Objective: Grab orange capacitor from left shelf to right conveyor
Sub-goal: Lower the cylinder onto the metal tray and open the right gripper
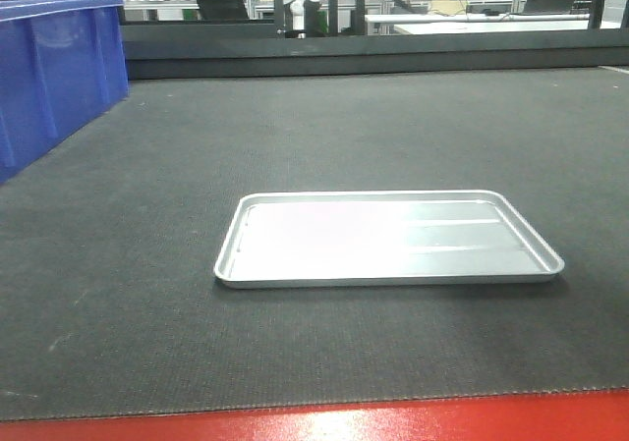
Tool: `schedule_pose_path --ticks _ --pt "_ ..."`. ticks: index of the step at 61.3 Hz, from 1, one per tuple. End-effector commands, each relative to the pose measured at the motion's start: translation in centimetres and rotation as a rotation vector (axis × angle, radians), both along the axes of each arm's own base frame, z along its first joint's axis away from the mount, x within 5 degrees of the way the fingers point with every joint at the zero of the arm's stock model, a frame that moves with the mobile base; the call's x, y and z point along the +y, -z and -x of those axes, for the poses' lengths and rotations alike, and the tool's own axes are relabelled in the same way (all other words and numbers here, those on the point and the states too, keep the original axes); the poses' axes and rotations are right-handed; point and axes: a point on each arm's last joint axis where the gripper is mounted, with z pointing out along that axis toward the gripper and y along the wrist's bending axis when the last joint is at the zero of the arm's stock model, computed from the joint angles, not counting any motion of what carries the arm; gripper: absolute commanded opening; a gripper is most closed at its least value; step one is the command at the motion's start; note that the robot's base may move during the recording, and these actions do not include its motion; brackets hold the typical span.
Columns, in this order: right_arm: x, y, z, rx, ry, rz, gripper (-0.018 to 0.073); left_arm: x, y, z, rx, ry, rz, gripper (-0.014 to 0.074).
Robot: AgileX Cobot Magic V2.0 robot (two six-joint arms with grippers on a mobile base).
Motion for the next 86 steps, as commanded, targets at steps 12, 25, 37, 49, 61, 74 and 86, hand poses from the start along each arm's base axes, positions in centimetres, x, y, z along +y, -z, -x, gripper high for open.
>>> schedule_pose_path --ticks 12,25,37,49,61,74,86 --pt "4.4 4.4 -6.3 -0.042 -0.048 -0.039 0.006 0.0 -1.0 0.0 -0.081 0.002 0.012 -0.0105" --pt "5.2 9.1 -9.1 0.02 -0.009 -0.046 0.0088 0.0 -1.0 0.0 -0.081 0.002 0.012 -0.0105" --pt "4.7 10.4 -10.1 0.023 0.026 -0.053 0.0413 0.0 -1.0 0.0 -0.081 0.002 0.012 -0.0105" --pt "4.7 10.4 -10.1 0.023 0.026 -0.052 0.0626 0.0 -1.0 0.0 -0.081 0.002 0.012 -0.0105" --pt "4.7 10.4 -10.1 0.027 0.027 -0.049 0.0625 0.0 -1.0 0.0 -0.081 0.002 0.012 -0.0105" --pt "4.6 9.0 -9.8 -0.028 0.024 -0.082 0.0625 0.0 -1.0 0.0 -0.081 0.002 0.012 -0.0105" --pt "3.8 5.1 -8.4 -0.14 0.021 -0.143 0.0625 0.0 -1.0 0.0 -0.081 0.002 0.012 -0.0105"
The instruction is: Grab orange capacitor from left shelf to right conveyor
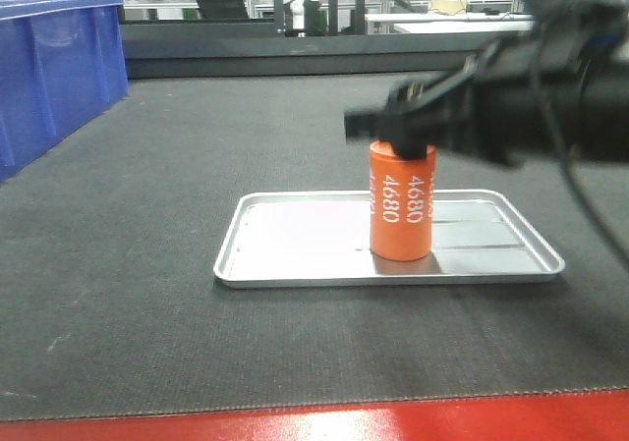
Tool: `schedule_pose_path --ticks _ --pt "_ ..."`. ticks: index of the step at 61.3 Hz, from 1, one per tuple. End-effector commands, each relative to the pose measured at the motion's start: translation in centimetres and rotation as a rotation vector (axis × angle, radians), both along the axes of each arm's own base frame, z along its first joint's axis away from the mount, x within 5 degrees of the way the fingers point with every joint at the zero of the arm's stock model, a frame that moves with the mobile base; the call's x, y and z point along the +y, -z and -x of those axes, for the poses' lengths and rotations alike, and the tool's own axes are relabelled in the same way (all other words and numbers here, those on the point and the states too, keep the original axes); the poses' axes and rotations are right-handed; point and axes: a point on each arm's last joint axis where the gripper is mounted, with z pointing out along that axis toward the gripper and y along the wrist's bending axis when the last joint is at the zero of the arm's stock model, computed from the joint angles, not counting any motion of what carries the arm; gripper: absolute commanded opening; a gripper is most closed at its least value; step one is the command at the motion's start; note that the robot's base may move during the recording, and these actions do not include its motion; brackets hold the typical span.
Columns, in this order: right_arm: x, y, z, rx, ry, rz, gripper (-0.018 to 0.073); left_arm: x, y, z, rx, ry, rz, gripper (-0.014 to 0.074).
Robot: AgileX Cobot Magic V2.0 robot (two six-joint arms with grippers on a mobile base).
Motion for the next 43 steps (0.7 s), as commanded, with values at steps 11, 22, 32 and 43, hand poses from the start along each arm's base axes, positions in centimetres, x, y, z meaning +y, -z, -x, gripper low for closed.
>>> schedule_pose_path --ticks 11,22,32,43 --pt "-1.6 -7.5 2.6 -0.218 0.01 -0.105 0.0624 0.0 -1.0 0.0 -0.081 0.002 0.012 -0.0105" --pt "-3.9 -10.7 6.4 -0.202 0.028 -0.082 0.0419 0.0 -1.0 0.0 -0.081 0.002 0.012 -0.0105" --pt "-6.1 -11.6 10.0 -0.111 0.049 -0.022 0.0048 0.0 -1.0 0.0 -0.081 0.002 0.012 -0.0105" --pt "-8.2 -11.8 13.4 -0.051 0.068 0.015 0.005 0.0 -1.0 0.0 -0.081 0.002 0.012 -0.0105"
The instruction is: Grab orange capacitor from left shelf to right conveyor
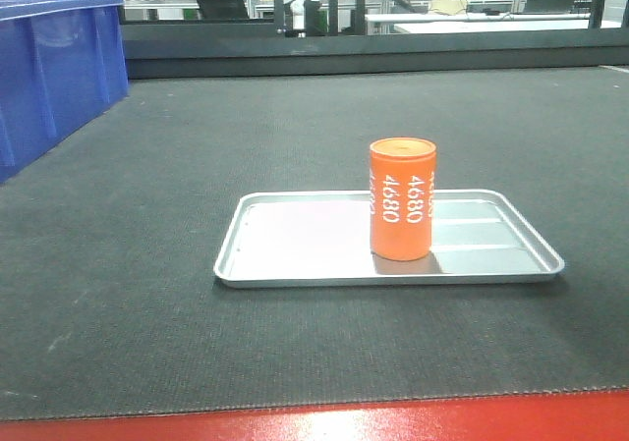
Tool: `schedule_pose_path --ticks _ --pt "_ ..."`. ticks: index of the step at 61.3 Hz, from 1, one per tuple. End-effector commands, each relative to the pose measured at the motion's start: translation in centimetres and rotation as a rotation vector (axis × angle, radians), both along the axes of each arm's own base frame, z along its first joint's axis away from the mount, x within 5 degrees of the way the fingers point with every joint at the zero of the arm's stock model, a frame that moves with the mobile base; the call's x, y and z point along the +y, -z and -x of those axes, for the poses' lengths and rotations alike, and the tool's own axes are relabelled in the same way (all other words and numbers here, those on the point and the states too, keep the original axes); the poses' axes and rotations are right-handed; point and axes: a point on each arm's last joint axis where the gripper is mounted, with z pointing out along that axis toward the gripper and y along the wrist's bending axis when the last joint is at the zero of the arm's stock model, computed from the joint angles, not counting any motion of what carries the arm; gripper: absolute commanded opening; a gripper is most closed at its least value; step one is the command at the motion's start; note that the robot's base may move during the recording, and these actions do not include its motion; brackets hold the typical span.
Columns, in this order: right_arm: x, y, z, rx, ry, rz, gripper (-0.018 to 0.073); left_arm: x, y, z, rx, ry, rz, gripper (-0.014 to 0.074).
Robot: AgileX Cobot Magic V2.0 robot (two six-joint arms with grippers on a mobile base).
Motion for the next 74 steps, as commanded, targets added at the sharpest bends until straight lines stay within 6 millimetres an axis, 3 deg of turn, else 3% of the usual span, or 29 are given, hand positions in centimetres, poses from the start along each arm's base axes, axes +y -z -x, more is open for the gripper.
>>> schedule_pose_path --ticks 1,12,33,46,60,65,74 --pt "-0.9 -1.5 1.4 -0.054 0.008 -0.024 0.0049 0.0 -1.0 0.0 -0.081 0.002 0.012 -0.0105" --pt "-1.9 -1.5 2.9 -0.052 0.022 -0.013 0.0049 0.0 -1.0 0.0 -0.081 0.002 0.012 -0.0105" --pt "-2.9 -1.0 3.2 -0.122 0.104 0.056 0.0052 0.0 -1.0 0.0 -0.081 0.002 0.012 -0.0105" --pt "-4.7 3.2 4.6 -0.17 0.283 -0.129 0.0052 0.0 -1.0 0.0 -0.081 0.002 0.012 -0.0105" --pt "-5.1 9.5 6.0 -0.205 0.294 -0.201 0.0052 0.0 -1.0 0.0 -0.081 0.002 0.012 -0.0105" --pt "-5.0 10.6 5.8 -0.176 0.291 -0.189 0.0052 0.0 -1.0 0.0 -0.081 0.002 0.012 -0.0105" --pt "-5.0 10.8 5.8 -0.171 0.29 -0.153 0.0052 0.0 -1.0 0.0 -0.081 0.002 0.012 -0.0105"
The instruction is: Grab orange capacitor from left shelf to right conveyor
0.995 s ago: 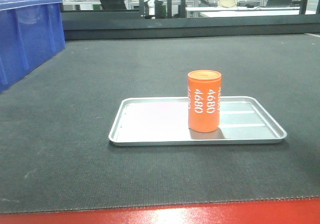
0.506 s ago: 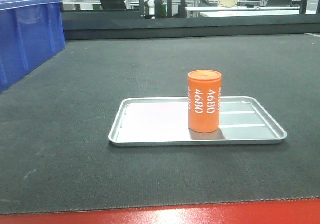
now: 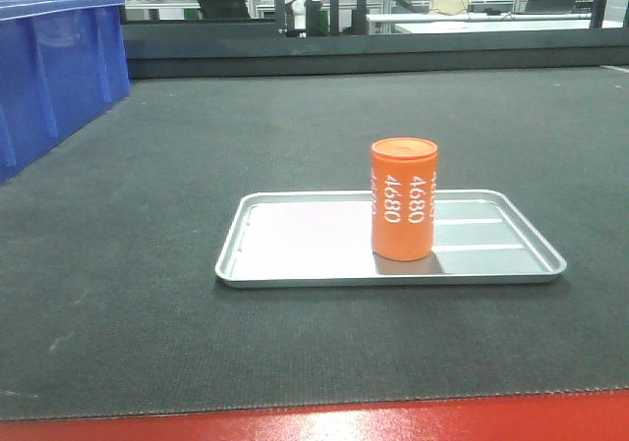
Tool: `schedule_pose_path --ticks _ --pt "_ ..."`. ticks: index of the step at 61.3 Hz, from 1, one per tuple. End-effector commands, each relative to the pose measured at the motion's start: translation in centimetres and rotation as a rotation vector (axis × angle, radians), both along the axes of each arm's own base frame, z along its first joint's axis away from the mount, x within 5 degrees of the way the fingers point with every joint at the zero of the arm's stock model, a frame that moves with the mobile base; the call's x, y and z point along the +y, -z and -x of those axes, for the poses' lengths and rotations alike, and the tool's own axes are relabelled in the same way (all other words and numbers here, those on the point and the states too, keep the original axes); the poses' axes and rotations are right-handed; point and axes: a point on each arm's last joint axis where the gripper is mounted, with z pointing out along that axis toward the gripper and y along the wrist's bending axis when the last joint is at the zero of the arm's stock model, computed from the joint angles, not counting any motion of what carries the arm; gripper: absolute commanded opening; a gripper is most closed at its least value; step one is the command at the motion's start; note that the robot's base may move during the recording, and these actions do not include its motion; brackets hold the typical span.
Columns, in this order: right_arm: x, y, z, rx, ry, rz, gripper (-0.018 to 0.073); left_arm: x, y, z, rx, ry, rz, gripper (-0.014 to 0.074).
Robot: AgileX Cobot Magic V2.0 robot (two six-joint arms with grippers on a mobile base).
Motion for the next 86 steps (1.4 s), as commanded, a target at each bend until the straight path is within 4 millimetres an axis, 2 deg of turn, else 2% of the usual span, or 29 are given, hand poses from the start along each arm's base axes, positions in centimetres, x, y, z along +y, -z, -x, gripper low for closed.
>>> schedule_pose_path --ticks 1,17,42,62,86 --pt "0.1 -0.8 0.2 -0.114 -0.015 0.013 0.0052 0.0 -1.0 0.0 -0.081 0.002 0.012 -0.0105" --pt "0.0 -0.7 0.2 -0.099 0.0 0.043 0.0052 0.0 -1.0 0.0 -0.081 0.002 0.012 -0.0105" --pt "-1.2 -1.0 0.1 -0.135 0.232 0.096 0.0052 0.0 -1.0 0.0 -0.081 0.002 0.012 -0.0105" --pt "-1.3 -1.9 0.2 -0.237 0.255 0.13 0.0052 0.0 -1.0 0.0 -0.081 0.002 0.012 -0.0105" --pt "-1.2 -1.9 0.2 -0.236 0.235 0.125 0.0052 0.0 -1.0 0.0 -0.081 0.002 0.012 -0.0105"
